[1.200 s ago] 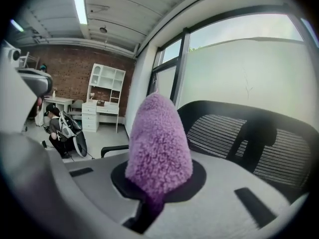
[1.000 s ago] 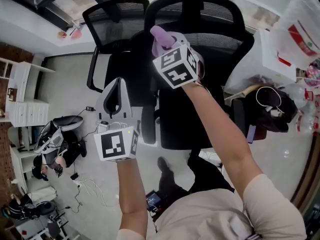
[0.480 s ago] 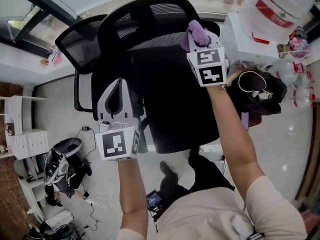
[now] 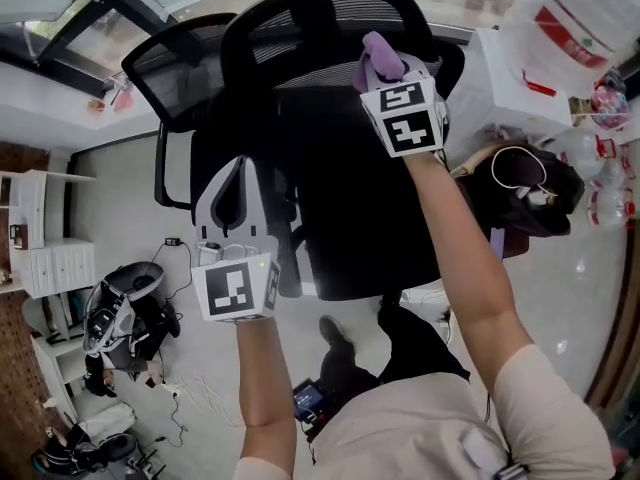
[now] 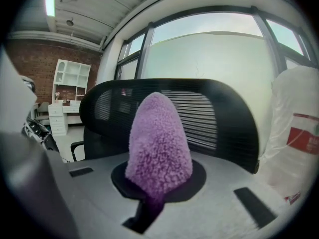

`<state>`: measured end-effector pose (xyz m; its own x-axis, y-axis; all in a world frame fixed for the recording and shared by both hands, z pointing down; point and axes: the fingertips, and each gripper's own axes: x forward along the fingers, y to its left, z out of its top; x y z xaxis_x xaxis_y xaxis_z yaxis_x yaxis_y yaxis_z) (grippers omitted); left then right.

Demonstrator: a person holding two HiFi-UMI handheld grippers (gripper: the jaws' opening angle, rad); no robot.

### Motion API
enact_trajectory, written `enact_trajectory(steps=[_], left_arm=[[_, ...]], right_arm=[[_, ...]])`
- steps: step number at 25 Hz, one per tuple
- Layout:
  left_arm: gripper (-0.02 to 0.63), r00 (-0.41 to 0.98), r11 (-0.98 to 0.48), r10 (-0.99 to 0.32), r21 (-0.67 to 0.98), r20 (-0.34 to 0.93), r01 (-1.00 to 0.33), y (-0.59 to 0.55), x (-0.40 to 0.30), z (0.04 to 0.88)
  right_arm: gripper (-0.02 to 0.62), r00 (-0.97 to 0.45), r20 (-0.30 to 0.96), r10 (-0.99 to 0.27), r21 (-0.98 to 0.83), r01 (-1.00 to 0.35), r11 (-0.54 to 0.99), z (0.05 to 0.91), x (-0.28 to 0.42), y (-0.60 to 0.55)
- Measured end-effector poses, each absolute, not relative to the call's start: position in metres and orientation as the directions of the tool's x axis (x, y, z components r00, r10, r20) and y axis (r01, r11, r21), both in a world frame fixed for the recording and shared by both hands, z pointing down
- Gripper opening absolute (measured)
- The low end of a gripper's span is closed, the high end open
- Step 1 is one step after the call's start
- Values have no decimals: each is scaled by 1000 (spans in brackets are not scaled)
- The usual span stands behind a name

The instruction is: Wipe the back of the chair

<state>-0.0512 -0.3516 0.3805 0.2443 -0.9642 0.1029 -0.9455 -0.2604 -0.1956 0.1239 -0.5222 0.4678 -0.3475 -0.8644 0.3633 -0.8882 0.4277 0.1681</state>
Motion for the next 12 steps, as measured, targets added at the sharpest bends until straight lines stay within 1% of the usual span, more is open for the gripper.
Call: enact_trajectory(steps=[5, 9, 12], left_arm=[[6, 172, -191, -979, -195, 109, -962, -333, -106, 382], [6, 131, -150, -986, -194, 104, -970, -316, -143, 378], [6, 117, -134, -988, -190, 98, -973, -305, -163, 376]], right_arm=[[17, -441, 379, -813, 157, -836, 527, 473, 35, -520], [18, -550, 410, -728, 162, -741, 651, 475, -52, -498], [18, -571, 431, -699, 178, -705, 686, 479, -82, -487]])
